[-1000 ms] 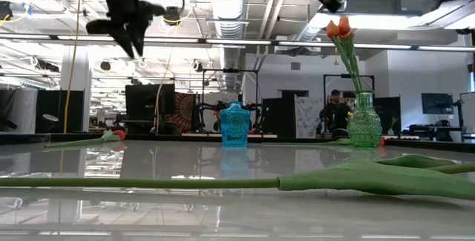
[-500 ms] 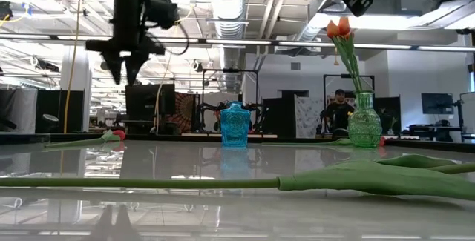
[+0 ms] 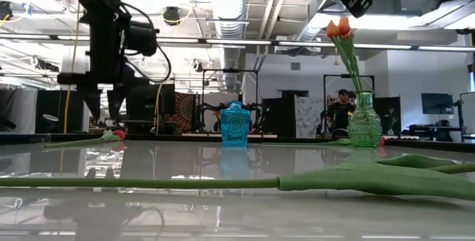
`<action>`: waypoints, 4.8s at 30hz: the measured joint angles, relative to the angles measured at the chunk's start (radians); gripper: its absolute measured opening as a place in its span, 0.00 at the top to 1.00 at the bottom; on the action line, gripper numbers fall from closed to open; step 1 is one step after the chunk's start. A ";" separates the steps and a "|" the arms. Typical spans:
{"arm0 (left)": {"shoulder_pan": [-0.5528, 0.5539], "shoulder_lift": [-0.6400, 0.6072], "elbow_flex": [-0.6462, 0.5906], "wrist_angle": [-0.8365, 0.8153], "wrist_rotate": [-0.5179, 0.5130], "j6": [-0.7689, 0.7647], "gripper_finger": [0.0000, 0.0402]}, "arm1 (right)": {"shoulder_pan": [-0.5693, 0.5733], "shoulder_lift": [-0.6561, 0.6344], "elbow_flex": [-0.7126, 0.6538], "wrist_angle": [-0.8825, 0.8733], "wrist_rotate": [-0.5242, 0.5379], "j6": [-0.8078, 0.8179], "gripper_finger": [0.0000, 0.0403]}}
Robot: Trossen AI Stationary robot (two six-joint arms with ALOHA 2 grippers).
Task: Sort flowers into vase by color
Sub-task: Put the top left red tulip into the top blue vase
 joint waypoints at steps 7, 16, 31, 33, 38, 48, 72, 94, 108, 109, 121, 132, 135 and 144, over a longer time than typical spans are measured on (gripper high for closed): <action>0.057 0.001 -0.117 0.155 0.025 -0.003 0.57 | 0.001 0.000 0.000 0.000 -0.001 0.052 0.94; 0.090 -0.002 -0.234 0.319 0.076 -0.003 0.57 | 0.003 0.000 0.000 0.000 -0.001 0.094 0.94; 0.080 -0.003 -0.276 0.355 0.047 0.024 0.57 | -0.016 0.000 0.000 -0.001 -0.001 0.067 0.94; 0.075 -0.002 -0.276 0.352 0.040 0.023 0.57 | -0.027 0.000 0.001 -0.004 -0.003 0.066 0.94; 0.051 0.001 -0.276 0.348 0.016 0.045 0.59 | -0.033 0.000 0.001 -0.009 -0.003 0.066 0.94; -0.021 -0.028 -0.240 0.349 0.001 0.038 0.98 | -0.033 -0.001 0.020 -0.011 -0.004 0.068 0.94; -0.122 -0.075 -0.054 1.535 0.369 0.287 1.00 | -0.050 0.226 0.340 -0.018 0.234 0.368 0.94; -0.183 0.429 -0.033 2.183 0.348 0.359 1.00 | 0.001 0.216 0.340 -0.159 0.227 0.357 0.94; -0.157 0.428 -0.018 2.050 0.352 0.439 1.00 | 0.003 0.206 0.340 -0.197 0.178 0.354 0.94; -0.160 0.428 -0.018 2.033 0.352 0.447 1.00 | 0.003 0.206 0.340 -0.197 0.178 0.354 0.94; -0.201 0.428 -0.018 1.896 0.366 0.536 1.00 | 0.003 0.206 0.340 -0.197 0.177 0.332 0.94; -0.223 0.428 -0.018 1.871 0.377 0.536 0.95 | 0.003 0.206 0.340 -0.196 0.151 0.306 0.94; -0.226 0.428 -0.018 1.872 0.389 0.536 0.89 | 0.003 0.206 0.340 -0.196 0.150 0.304 0.94; -0.227 0.427 -0.018 1.877 0.394 0.536 0.74 | 0.023 0.206 0.340 -0.196 0.150 0.301 0.94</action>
